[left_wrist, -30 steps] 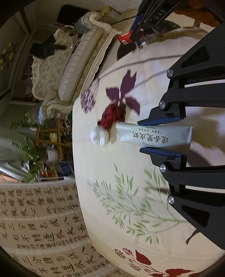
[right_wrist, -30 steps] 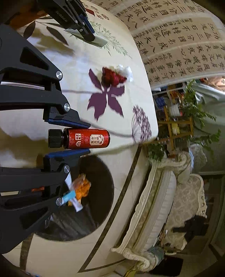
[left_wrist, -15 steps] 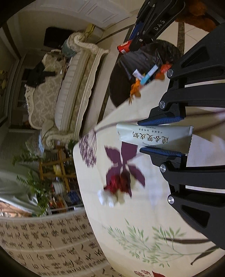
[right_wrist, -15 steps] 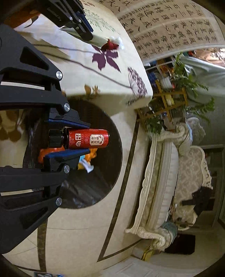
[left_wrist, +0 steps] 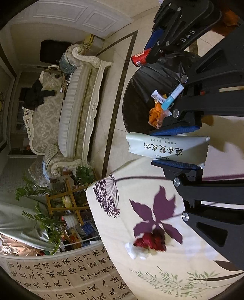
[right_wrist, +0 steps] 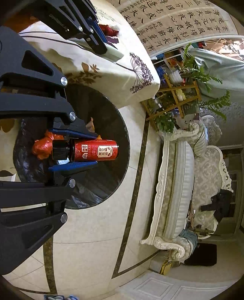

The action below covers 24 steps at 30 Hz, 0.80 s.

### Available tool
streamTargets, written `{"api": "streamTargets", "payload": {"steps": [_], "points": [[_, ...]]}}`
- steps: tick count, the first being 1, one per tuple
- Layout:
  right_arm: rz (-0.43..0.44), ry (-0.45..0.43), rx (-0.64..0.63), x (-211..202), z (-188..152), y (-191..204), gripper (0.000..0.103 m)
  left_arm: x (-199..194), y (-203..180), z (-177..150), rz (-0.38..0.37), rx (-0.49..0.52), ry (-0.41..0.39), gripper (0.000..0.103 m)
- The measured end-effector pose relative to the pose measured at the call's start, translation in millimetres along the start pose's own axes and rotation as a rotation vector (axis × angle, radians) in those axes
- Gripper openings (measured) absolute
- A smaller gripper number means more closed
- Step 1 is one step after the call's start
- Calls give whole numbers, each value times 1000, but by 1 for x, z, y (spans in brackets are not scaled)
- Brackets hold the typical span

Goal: Collect trash
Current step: 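Open both grippers over the bin to drop the tube and can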

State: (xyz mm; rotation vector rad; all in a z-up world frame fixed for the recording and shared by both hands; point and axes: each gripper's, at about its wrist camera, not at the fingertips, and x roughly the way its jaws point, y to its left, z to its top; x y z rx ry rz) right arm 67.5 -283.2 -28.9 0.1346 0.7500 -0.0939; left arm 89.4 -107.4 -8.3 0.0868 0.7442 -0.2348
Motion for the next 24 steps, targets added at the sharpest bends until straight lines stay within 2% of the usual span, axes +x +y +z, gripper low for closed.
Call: {"api": "streamTargets", "payload": {"steps": [20,22,23,24], "points": [[-13,14,33,34,18,-15,23,48,-32,24,4,50,40,27],[-11,18,38,36,17,-17,24,51,-33,24,2,52,49,29],[-14,15,42,36,17,-18,25,53,-33,23,3,54,59,34],[-16,15,44,36,17,-18,30,54,-32,23,1,53,64,38]]}}
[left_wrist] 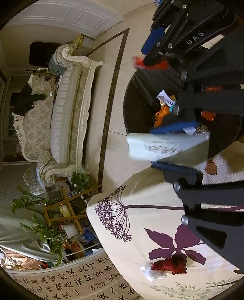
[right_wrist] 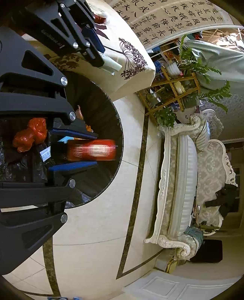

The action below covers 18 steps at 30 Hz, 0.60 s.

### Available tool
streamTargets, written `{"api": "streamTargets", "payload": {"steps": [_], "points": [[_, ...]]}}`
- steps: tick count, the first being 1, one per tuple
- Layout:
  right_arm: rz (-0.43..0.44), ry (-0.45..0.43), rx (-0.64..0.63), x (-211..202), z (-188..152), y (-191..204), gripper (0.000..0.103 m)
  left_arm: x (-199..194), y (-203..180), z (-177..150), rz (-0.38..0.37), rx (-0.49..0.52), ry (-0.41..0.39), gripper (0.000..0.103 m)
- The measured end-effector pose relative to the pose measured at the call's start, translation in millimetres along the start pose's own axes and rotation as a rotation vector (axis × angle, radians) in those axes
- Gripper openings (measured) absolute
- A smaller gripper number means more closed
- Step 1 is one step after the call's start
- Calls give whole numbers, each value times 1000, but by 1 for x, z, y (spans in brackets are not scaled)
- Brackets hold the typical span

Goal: Collect trash
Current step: 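Open both grippers over the bin to drop the tube and can, then move both open grippers back over the red cloth and tissue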

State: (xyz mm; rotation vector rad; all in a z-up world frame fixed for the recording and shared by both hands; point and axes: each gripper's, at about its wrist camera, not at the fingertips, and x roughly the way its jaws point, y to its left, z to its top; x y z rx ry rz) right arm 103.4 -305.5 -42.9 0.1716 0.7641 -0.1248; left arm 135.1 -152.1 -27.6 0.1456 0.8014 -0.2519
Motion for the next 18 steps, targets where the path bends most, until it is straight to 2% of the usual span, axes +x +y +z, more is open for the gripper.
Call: {"api": "streamTargets", "payload": {"steps": [1,4,11,13,17,18], "points": [[-3,-3,4,0,0,-1,36,0,1,0,1,-4,3,43],[-8,-4,9,0,-1,-3,38,-1,2,-1,2,-15,-1,53],[-17,-5,24,0,0,-7,39,-2,2,-2,-3,-23,-3,62],[-21,-6,28,0,0,-8,46,-3,3,-2,-2,-26,-5,64],[-26,-5,31,0,0,-8,49,-6,6,0,4,-31,-17,71],[-26,-5,31,0,0,-8,53,-8,7,0,5,-35,-20,72]]}}
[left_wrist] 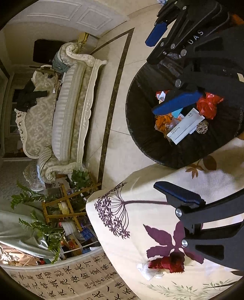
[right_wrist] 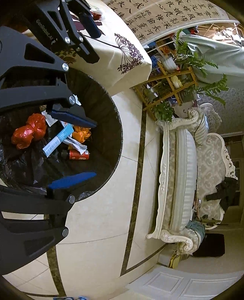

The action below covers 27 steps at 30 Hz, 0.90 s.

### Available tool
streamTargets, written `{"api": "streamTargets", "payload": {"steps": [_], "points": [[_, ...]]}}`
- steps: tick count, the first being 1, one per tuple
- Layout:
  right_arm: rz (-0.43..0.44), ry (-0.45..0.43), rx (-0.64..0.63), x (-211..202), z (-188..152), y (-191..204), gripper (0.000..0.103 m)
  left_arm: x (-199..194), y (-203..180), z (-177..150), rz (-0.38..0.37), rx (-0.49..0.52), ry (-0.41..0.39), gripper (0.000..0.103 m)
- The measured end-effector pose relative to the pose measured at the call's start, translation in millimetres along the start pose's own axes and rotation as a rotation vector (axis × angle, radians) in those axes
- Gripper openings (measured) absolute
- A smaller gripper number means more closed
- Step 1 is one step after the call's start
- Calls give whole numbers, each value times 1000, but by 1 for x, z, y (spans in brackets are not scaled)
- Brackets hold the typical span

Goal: Collect trash
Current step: 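Move both open grippers back over the red cloth and tissue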

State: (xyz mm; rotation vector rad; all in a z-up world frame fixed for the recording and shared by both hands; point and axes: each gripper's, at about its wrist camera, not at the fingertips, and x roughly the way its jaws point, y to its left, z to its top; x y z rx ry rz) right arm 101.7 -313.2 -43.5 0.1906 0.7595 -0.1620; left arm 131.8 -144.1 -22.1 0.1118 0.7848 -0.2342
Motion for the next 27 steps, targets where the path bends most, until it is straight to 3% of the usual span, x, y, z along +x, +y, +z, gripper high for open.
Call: {"api": "streamTargets", "payload": {"steps": [6,15,27], "points": [[-3,-6,-1,-2,-1,1,64,-9,13,-1,11,-23,-7,74],[1,-4,-13,-10,-2,15,69,-25,40,-6,46,-67,-26,77],[101,12,-117,-17,-8,88,71,-47,99,-25,163,-136,-33,81]]}}
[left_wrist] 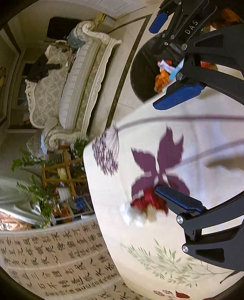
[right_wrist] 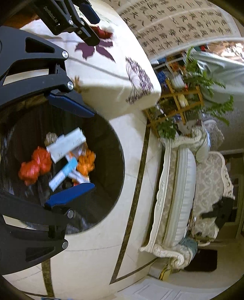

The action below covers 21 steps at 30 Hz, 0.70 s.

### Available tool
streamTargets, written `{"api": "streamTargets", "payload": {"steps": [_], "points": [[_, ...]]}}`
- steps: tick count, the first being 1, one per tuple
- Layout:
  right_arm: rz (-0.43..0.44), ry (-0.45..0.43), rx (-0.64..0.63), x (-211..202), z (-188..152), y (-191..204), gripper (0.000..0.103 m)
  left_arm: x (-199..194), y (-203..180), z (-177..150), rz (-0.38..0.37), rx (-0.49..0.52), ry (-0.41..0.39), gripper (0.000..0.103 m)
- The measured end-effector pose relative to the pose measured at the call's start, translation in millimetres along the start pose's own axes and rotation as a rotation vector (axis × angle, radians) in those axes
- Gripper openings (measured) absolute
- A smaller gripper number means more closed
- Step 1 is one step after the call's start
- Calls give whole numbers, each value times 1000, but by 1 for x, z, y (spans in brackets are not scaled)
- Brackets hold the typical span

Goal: Collect trash
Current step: 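Move both open grippers back over the red cloth and tissue, then grasp the red cloth with the right gripper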

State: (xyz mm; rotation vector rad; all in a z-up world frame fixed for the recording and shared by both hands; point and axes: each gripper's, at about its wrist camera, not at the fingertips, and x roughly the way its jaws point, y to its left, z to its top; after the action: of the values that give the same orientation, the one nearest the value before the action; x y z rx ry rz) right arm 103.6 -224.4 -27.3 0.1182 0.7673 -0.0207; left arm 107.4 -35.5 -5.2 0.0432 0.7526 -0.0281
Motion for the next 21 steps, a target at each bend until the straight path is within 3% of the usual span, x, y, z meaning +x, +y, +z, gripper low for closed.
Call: {"api": "streamTargets", "payload": {"steps": [11,21], "points": [[120,17,-125,5,5,83,71,-12,98,-19,171,-124,5,82],[217,27,-240,11,12,161,70,-16,172,-36,269,-229,30,82]]}}
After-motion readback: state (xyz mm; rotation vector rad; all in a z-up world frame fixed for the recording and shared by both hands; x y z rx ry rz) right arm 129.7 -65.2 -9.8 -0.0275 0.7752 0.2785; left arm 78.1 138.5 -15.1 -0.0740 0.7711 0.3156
